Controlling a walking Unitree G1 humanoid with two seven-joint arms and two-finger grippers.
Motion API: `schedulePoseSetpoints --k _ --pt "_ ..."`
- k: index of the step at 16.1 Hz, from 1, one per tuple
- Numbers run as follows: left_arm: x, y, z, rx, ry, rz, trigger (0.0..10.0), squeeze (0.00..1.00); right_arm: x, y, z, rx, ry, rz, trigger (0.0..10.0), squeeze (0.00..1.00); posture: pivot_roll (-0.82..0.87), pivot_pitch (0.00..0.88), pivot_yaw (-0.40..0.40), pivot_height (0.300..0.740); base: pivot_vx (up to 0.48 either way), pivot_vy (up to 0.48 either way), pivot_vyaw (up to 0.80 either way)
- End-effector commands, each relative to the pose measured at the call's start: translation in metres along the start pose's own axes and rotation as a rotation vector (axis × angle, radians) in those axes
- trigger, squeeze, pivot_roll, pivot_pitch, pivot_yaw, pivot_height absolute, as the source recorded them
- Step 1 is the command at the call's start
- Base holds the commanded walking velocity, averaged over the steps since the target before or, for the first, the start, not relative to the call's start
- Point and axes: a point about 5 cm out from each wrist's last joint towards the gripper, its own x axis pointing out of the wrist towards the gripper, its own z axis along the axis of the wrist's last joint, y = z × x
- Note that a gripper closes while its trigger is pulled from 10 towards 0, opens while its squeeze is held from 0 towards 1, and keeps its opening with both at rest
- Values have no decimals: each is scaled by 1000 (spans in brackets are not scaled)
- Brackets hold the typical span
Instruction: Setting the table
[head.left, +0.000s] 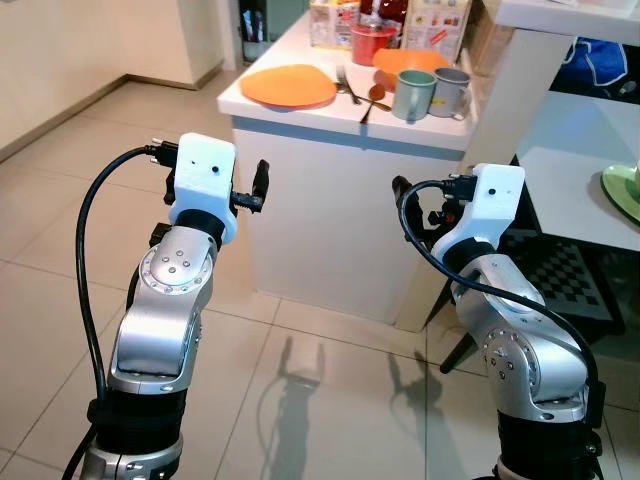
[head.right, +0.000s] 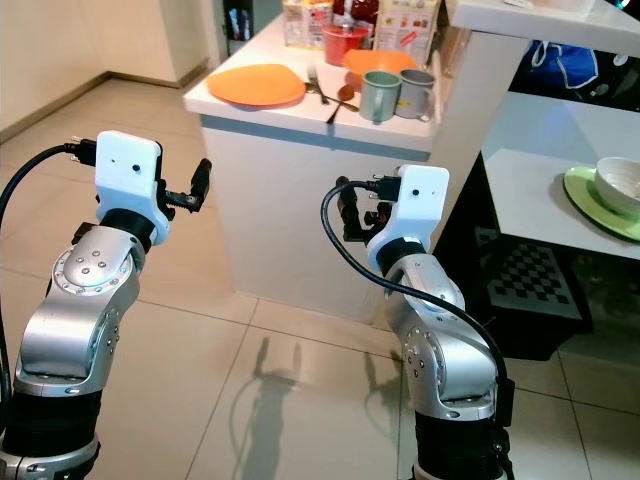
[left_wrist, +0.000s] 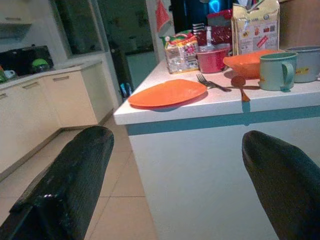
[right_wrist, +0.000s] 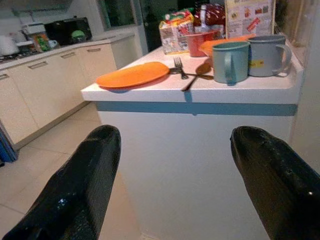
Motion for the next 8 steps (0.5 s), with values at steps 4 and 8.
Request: schedulePoseSetpoints --k 4,8 --pt "2 2 3 -4 -12 12 10000 0 2 0 2 -24 3 10 10000 0 9 0 -31 740 444 0 200" --pt "1 4 2 3 -10 18 10000 0 3 2 2 -22 0 18 10000 0 15 0 -36 740 455 0 553"
